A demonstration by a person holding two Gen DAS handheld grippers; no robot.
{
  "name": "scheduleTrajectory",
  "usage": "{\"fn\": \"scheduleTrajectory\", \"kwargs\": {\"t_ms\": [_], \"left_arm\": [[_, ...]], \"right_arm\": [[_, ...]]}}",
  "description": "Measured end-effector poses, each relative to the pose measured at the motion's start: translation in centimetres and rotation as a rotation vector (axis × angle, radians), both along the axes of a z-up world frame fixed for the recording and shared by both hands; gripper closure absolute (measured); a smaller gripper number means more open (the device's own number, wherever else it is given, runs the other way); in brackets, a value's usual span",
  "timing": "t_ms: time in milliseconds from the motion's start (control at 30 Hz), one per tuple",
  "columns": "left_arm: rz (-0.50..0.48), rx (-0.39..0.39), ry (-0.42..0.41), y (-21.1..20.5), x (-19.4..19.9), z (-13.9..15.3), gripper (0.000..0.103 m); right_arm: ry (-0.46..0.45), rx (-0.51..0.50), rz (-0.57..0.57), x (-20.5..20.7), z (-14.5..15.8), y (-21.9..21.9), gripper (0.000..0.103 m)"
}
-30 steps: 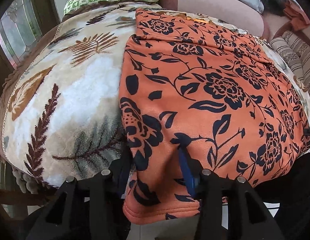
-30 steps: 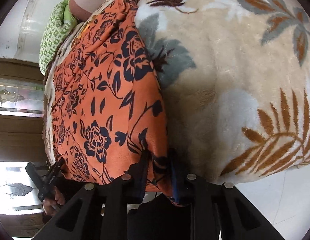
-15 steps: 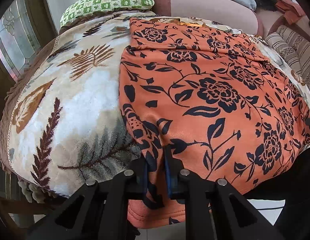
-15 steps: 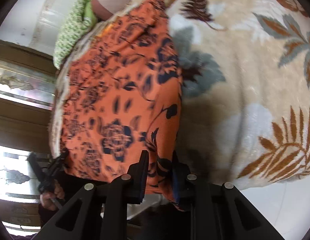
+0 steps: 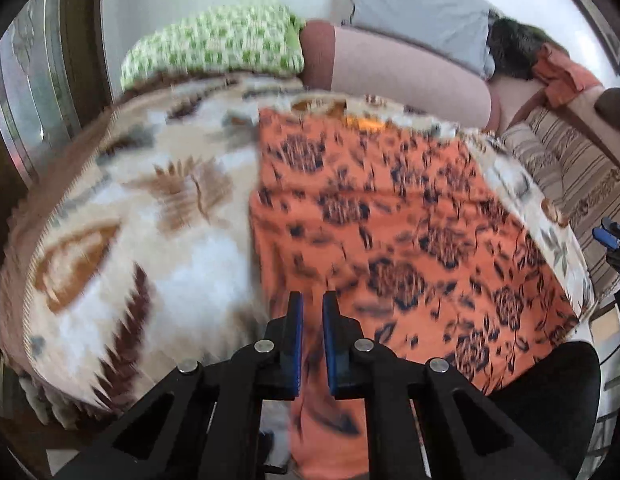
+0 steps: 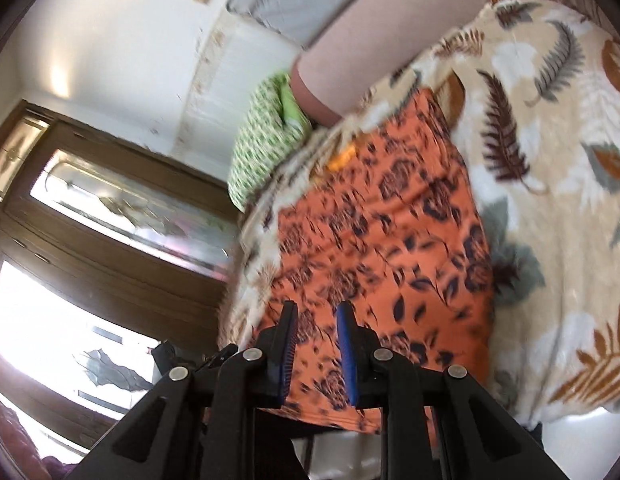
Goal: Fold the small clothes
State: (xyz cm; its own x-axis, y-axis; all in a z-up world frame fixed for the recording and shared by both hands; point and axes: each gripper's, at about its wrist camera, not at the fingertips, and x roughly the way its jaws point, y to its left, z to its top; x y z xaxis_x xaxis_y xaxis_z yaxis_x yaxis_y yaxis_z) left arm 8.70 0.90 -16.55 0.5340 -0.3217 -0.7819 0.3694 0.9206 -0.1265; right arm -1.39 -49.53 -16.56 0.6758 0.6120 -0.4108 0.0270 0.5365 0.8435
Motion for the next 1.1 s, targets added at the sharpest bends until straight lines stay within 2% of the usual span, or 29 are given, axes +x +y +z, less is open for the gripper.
{"fn": "scheduleTrajectory", "kwargs": {"t_ms": [67,167,233,267,300,400,467,567,600,633,700,733,767,867,933,1033,1067,1100], "left_arm": [[0.01,0.021,-0.02,0.2,0.7,0.9,0.094],[0.024,0.064,-0.003,0.7,1.0,0.2,0.093],[0.049,0.067,0.057,1.5,1.1,-1.4,0.077],[0.067,0.068,0.101,2.0,1.1,-2.5,0.062],[0.087,0.07,0.126,2.4,1.0,-3.4,0.059],[0.133,0.102,0.193,3.0,0.7,-6.3,0.058],[0.144,0.093,0.236,2.9,0.5,-7.7,0.057],[0.13,0.06,0.282,2.4,-0.1,-9.0,0.04],[0.126,0.061,0.287,2.2,-0.4,-9.3,0.039],[0.117,0.063,0.289,1.9,-0.6,-9.6,0.039],[0.103,0.059,0.301,1.6,-0.9,-10.2,0.038],[0.092,0.052,0.325,1.5,-1.1,-10.7,0.038],[0.078,0.042,0.349,1.3,-1.2,-11.2,0.038],[0.066,0.045,0.34,1.1,-1.7,-11.2,0.038],[0.067,0.039,0.348,1.1,-1.6,-11.3,0.045],[0.058,0.054,0.346,1.2,-1.8,-11.3,0.061],[0.055,0.044,0.351,1.4,-1.8,-11.3,0.071],[0.055,0.035,0.356,1.5,-1.9,-11.4,0.078]], "right_arm": [[0.056,-0.111,-0.046,0.2,0.1,-0.3,0.081],[0.161,-0.112,-0.069,0.4,-1.9,-1.3,0.078],[0.213,-0.122,-0.065,0.3,-3.3,-1.7,0.078],[0.239,-0.147,-0.075,0.0,-4.0,-1.9,0.078],[0.259,-0.156,-0.087,-0.4,-4.7,-2.1,0.078],[0.306,-0.128,-0.095,-1.2,-6.8,-2.9,0.078],[0.332,-0.129,-0.1,-1.6,-7.7,-3.2,0.078],[0.331,-0.116,-0.096,-2.3,-8.3,-3.2,0.078],[0.322,-0.112,-0.094,-2.4,-8.2,-3.1,0.078],[0.313,-0.113,-0.091,-2.6,-8.1,-3.1,0.076],[0.3,-0.124,-0.089,-2.7,-7.7,-2.7,0.053],[0.284,-0.132,-0.097,-2.8,-7.4,-2.4,0.028],[0.263,-0.142,-0.106,-3.0,-7.0,-2.2,0.026],[0.229,-0.142,-0.092,-3.2,-6.4,-1.9,0.026],[0.243,-0.15,-0.093,-3.2,-6.6,-1.9,0.026],[0.266,-0.136,-0.091,-3.4,-7.6,-2.3,0.026],[0.277,-0.117,-0.087,-3.5,-8.1,-2.5,0.026],[0.288,-0.106,-0.087,-3.5,-8.6,-2.6,0.026]]}}
